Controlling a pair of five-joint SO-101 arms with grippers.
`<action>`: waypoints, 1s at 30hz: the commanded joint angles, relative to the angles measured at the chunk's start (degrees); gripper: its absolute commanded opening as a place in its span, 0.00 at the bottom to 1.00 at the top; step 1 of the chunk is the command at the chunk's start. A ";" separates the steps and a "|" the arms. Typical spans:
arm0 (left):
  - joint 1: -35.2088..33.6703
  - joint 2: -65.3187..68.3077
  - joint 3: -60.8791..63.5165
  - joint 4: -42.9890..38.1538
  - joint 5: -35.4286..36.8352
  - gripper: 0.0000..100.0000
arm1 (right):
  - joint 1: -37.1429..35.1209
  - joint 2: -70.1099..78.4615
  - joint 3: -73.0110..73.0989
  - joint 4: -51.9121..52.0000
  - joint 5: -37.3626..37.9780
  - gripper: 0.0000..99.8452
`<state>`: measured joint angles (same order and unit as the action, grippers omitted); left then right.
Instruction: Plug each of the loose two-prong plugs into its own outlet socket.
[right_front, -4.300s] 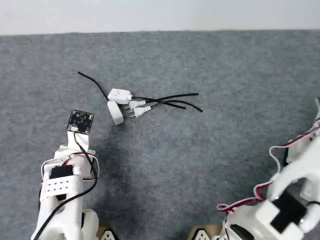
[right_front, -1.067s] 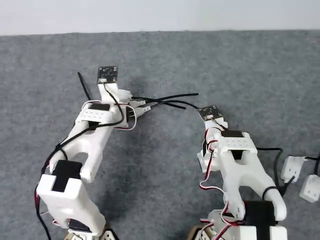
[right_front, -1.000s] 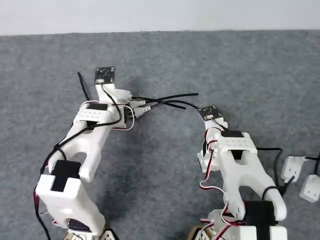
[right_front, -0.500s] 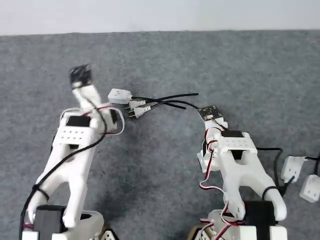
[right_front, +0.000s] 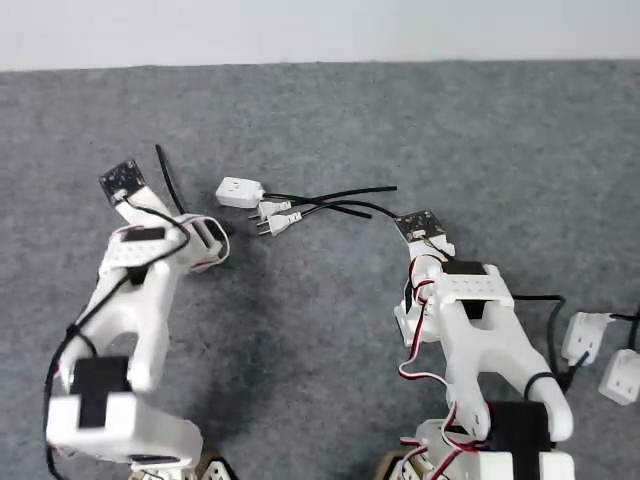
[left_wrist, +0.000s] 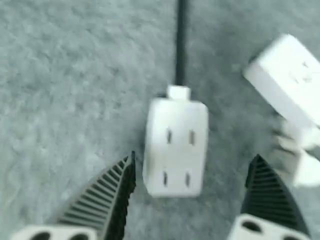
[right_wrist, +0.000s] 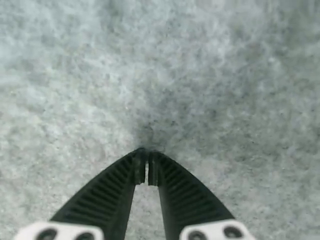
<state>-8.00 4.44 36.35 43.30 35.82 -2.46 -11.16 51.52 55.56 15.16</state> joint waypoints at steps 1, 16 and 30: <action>-1.76 6.33 -9.80 2.81 0.35 0.34 | -0.48 -2.24 -0.09 -0.22 0.44 0.01; 5.54 12.66 -17.98 17.32 -13.27 0.01 | -0.31 -2.24 -0.09 -0.57 0.18 0.01; 14.95 -24.70 20.00 9.93 -19.78 0.01 | -0.22 -2.24 -0.09 -0.66 0.18 0.01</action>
<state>3.08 -11.30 49.19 54.73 18.77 -2.46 -11.16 51.52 55.56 15.16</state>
